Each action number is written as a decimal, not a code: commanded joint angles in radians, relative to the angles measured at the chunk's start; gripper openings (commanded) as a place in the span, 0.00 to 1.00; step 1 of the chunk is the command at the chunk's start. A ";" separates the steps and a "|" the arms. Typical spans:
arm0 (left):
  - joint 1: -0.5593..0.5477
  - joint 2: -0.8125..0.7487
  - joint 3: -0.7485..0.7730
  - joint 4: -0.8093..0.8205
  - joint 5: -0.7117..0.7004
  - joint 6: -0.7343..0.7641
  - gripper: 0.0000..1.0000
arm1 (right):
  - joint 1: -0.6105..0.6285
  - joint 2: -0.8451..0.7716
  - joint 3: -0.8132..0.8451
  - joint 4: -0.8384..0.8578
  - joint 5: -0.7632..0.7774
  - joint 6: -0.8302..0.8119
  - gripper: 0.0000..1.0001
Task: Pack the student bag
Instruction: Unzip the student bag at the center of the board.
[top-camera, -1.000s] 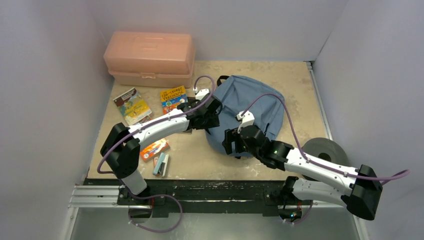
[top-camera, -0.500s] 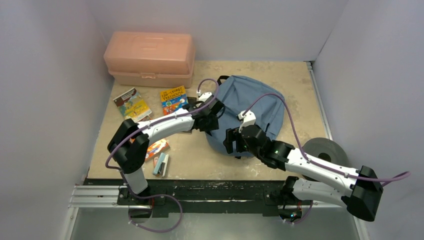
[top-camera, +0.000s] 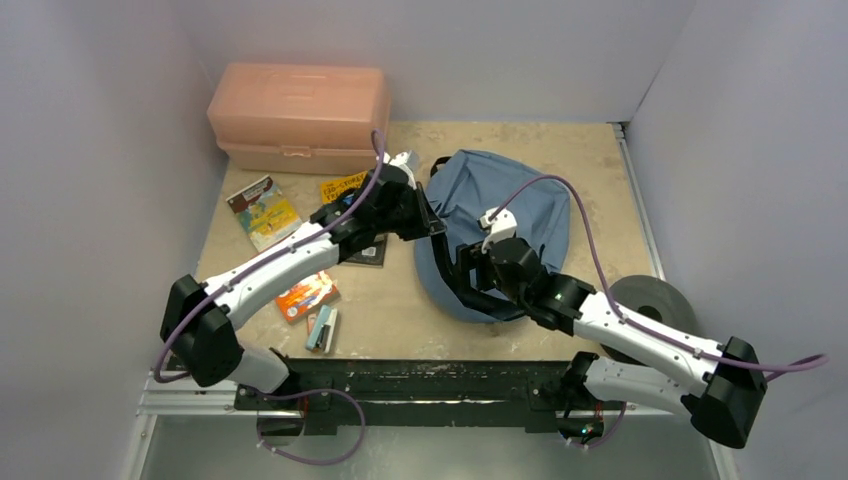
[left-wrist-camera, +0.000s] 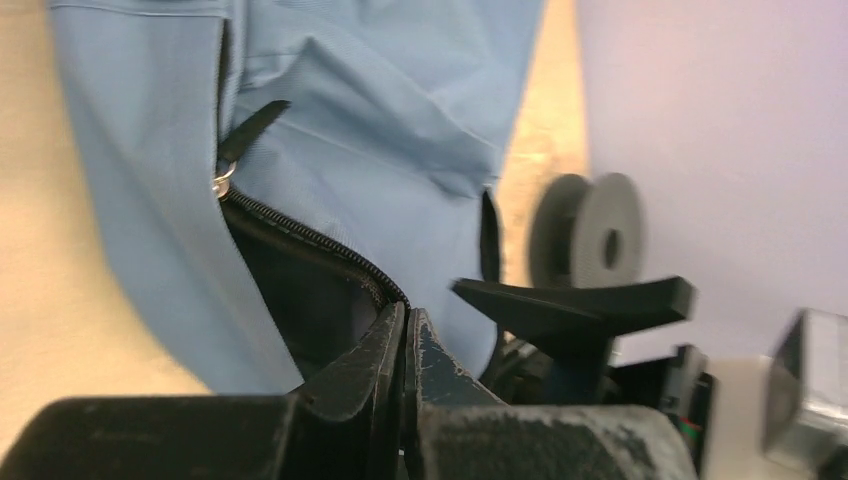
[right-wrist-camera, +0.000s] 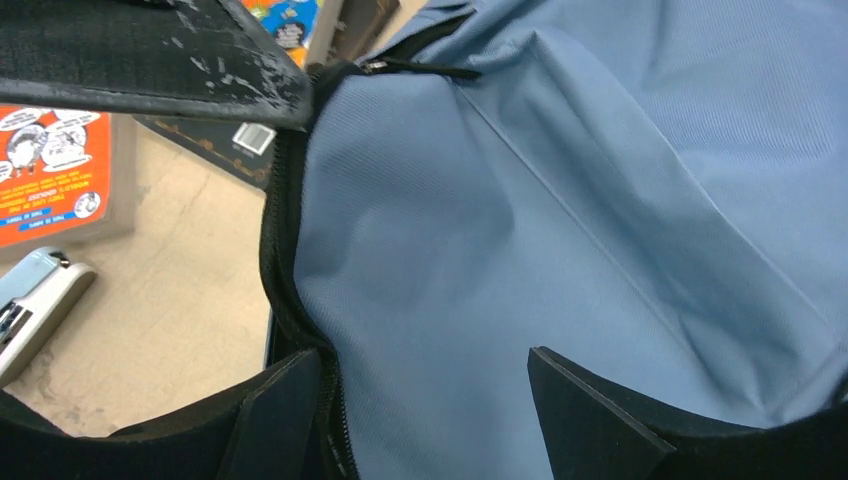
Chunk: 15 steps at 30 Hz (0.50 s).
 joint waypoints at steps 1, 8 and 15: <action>0.040 -0.050 -0.025 0.185 0.203 -0.097 0.00 | -0.002 0.014 0.073 0.059 -0.005 -0.157 0.79; 0.093 -0.048 -0.054 0.227 0.246 -0.146 0.00 | 0.061 0.144 0.203 -0.012 0.306 -0.235 0.74; 0.137 0.000 -0.056 0.285 0.340 -0.185 0.00 | 0.155 0.098 0.179 -0.024 0.243 -0.230 0.76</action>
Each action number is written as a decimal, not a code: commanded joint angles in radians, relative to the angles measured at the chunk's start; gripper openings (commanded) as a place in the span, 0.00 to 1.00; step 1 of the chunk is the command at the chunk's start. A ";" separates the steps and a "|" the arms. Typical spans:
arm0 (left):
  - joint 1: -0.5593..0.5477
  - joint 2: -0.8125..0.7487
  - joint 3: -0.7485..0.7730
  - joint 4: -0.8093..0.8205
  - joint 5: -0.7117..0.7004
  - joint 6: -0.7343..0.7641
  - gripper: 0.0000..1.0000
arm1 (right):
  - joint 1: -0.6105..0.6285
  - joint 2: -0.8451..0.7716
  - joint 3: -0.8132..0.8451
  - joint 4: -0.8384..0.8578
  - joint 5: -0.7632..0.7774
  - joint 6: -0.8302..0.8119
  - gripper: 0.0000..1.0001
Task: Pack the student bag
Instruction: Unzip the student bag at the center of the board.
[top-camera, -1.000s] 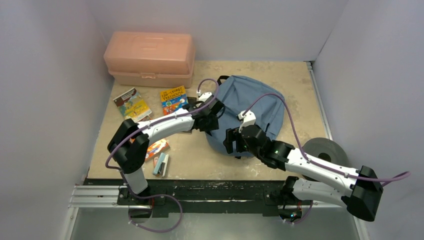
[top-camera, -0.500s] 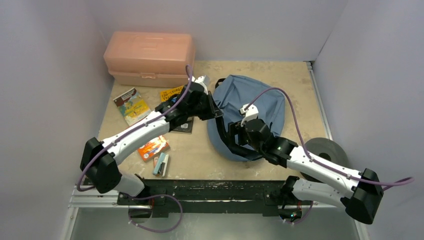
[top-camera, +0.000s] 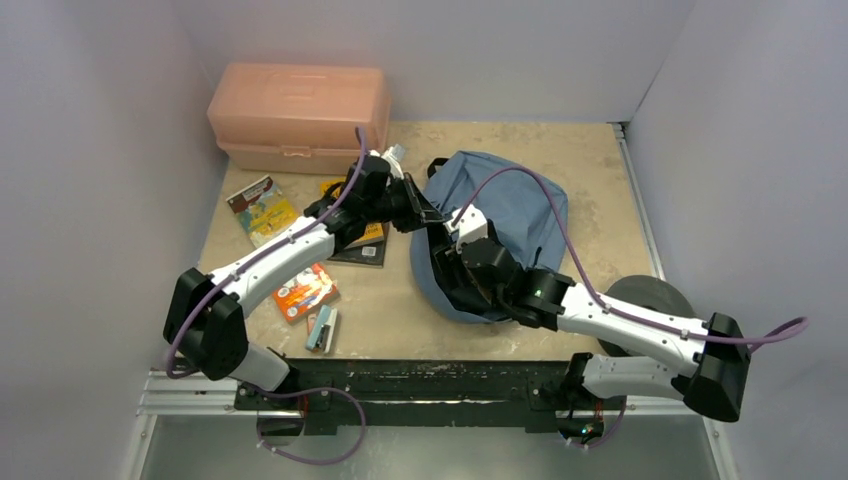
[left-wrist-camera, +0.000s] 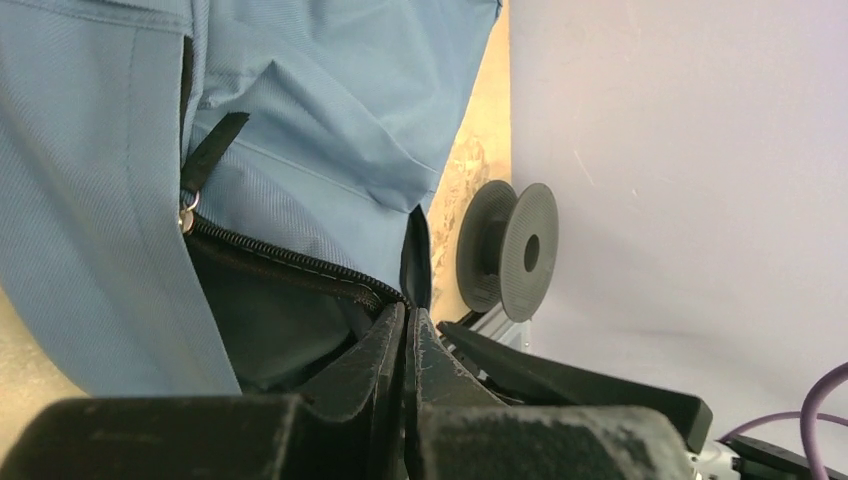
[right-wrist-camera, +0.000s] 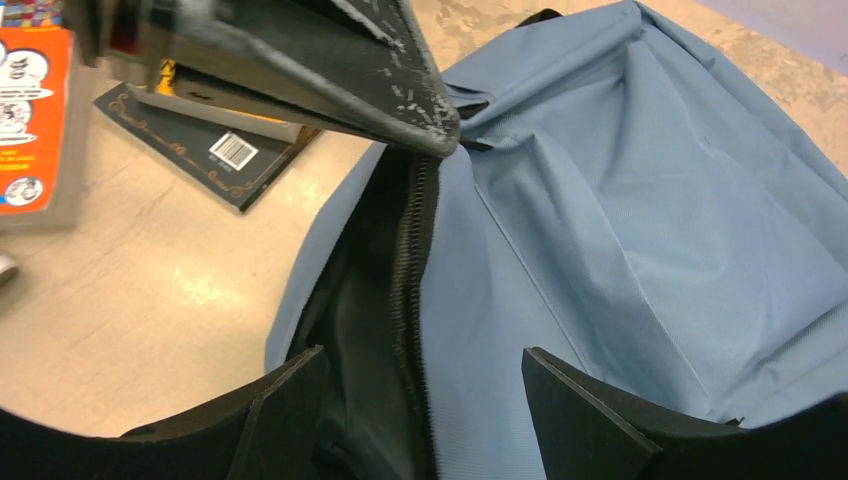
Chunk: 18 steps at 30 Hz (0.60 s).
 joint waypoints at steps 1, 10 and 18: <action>0.019 0.006 -0.001 0.118 0.095 -0.043 0.00 | 0.027 -0.047 0.008 -0.009 0.008 -0.020 0.76; 0.037 -0.024 -0.049 0.194 0.154 -0.067 0.00 | 0.039 0.059 -0.020 -0.044 0.256 -0.014 0.77; 0.075 -0.058 -0.045 0.114 0.163 0.011 0.00 | 0.039 0.165 0.118 -0.206 0.397 0.094 0.00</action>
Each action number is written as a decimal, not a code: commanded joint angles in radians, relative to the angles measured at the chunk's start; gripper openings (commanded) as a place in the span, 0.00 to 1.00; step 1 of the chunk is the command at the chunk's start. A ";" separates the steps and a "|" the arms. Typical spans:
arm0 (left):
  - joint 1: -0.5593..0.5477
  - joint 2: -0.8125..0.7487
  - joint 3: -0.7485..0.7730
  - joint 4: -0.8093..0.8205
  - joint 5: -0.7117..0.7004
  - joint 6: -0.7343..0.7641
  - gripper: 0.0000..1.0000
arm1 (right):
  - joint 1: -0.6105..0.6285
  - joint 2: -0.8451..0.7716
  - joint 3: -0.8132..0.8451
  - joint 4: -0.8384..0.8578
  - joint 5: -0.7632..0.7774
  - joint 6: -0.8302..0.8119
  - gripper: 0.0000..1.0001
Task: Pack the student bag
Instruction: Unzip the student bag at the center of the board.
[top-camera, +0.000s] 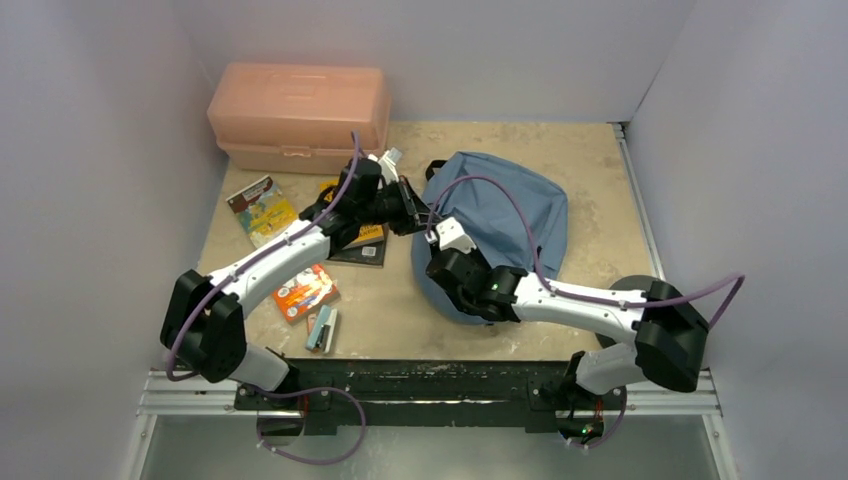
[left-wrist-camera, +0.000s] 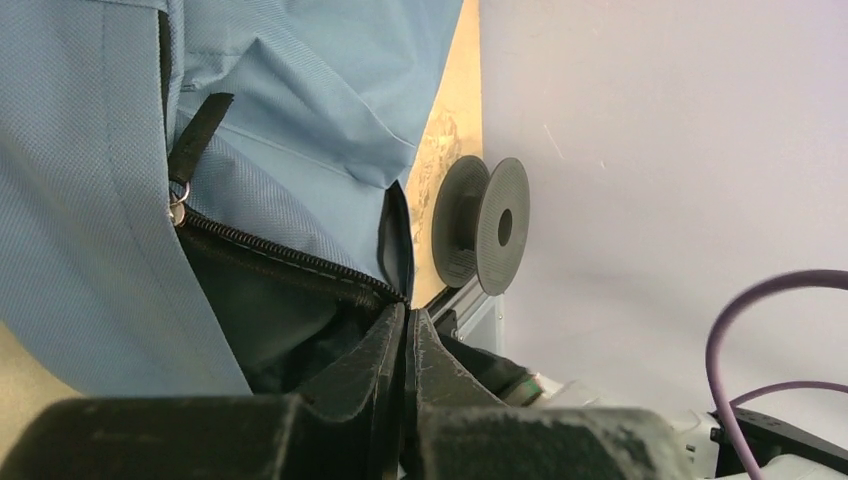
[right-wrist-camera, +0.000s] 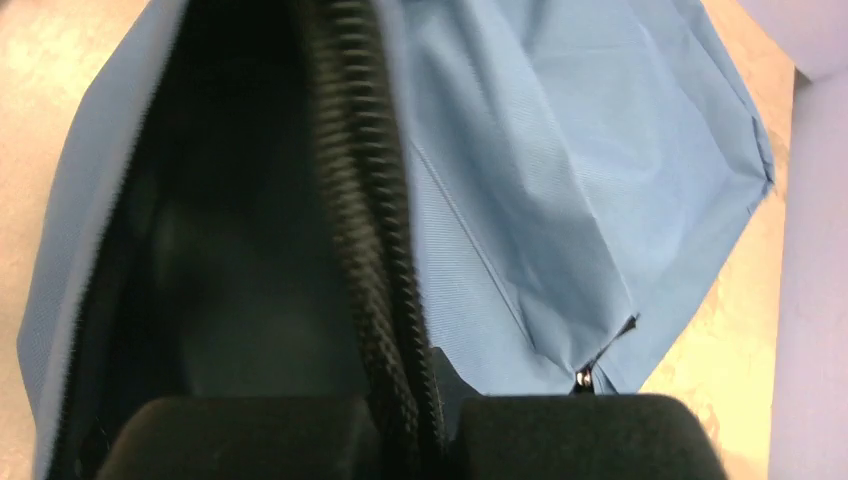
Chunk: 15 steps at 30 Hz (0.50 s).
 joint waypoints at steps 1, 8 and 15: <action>0.037 -0.055 0.030 -0.020 0.028 0.089 0.03 | 0.002 -0.119 0.096 -0.031 0.155 0.027 0.00; 0.024 -0.258 -0.245 0.059 -0.063 0.140 0.54 | -0.024 -0.175 0.230 0.128 0.236 -0.307 0.00; -0.087 -0.400 -0.387 0.039 -0.154 0.146 0.64 | -0.064 -0.121 0.267 0.116 0.220 -0.341 0.00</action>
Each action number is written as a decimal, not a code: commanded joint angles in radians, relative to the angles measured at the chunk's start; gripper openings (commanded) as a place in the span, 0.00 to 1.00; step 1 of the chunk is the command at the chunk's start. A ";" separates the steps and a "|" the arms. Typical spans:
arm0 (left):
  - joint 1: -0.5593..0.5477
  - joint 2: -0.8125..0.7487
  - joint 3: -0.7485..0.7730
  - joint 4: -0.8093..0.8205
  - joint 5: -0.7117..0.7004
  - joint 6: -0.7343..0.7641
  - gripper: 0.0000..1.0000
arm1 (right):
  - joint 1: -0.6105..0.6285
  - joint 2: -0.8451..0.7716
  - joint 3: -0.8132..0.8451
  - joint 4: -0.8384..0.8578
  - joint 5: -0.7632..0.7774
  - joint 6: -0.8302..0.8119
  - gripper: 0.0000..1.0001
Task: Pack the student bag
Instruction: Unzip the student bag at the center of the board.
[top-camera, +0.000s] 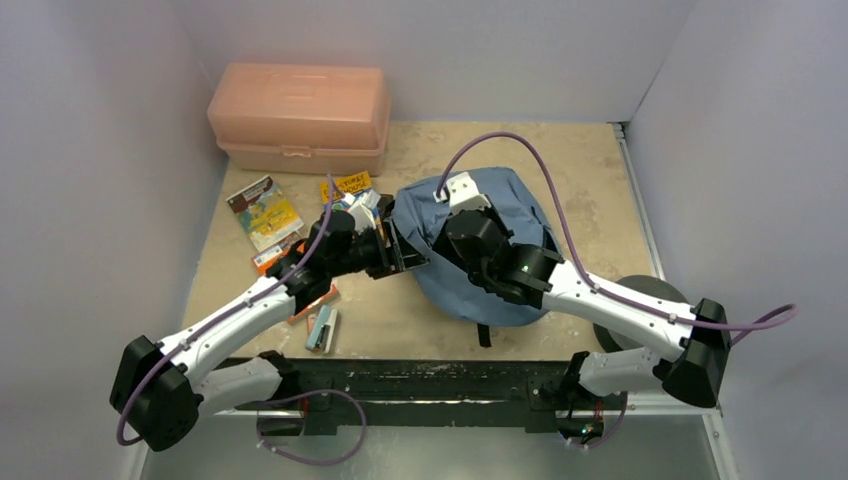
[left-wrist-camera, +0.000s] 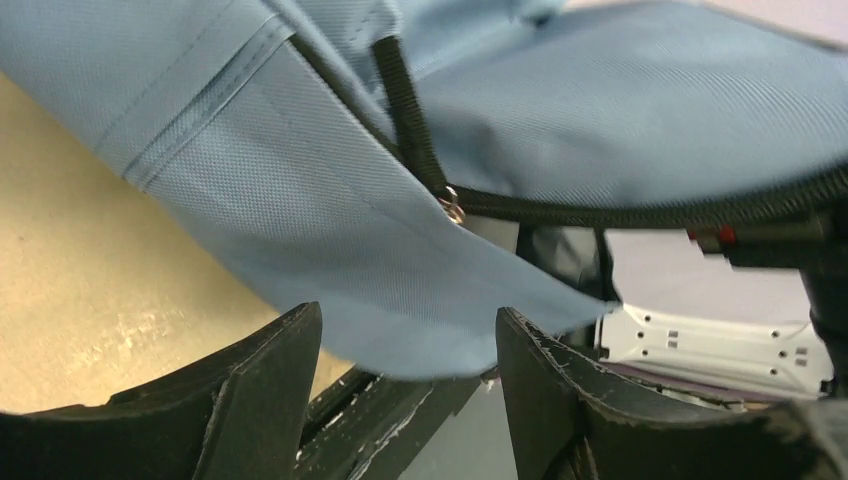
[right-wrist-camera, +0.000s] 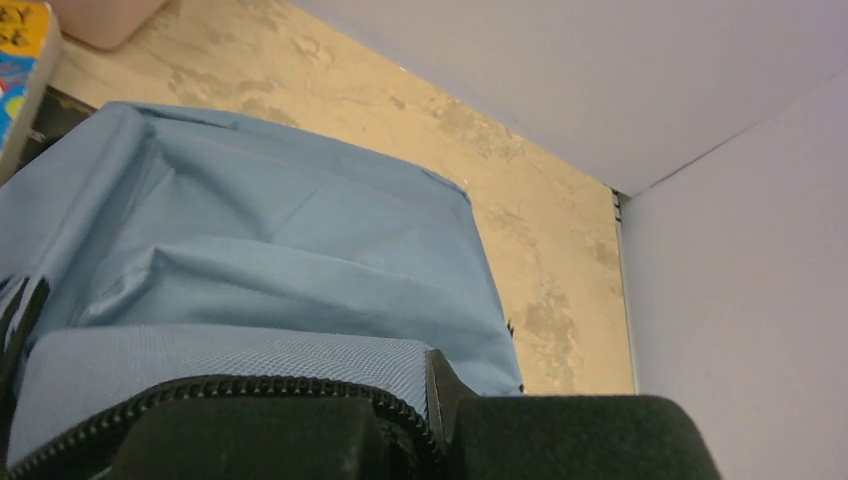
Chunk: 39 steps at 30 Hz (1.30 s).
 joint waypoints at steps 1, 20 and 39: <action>-0.053 -0.014 -0.040 0.033 -0.083 0.026 0.64 | -0.020 0.030 0.080 0.021 0.046 -0.034 0.00; 0.128 0.620 0.489 -0.140 -0.098 0.298 0.62 | -0.045 -0.079 0.027 -0.090 -0.190 0.257 0.00; 0.324 -0.158 0.154 -0.557 -0.316 0.333 0.96 | -0.384 0.186 0.126 -0.068 -0.303 0.245 0.12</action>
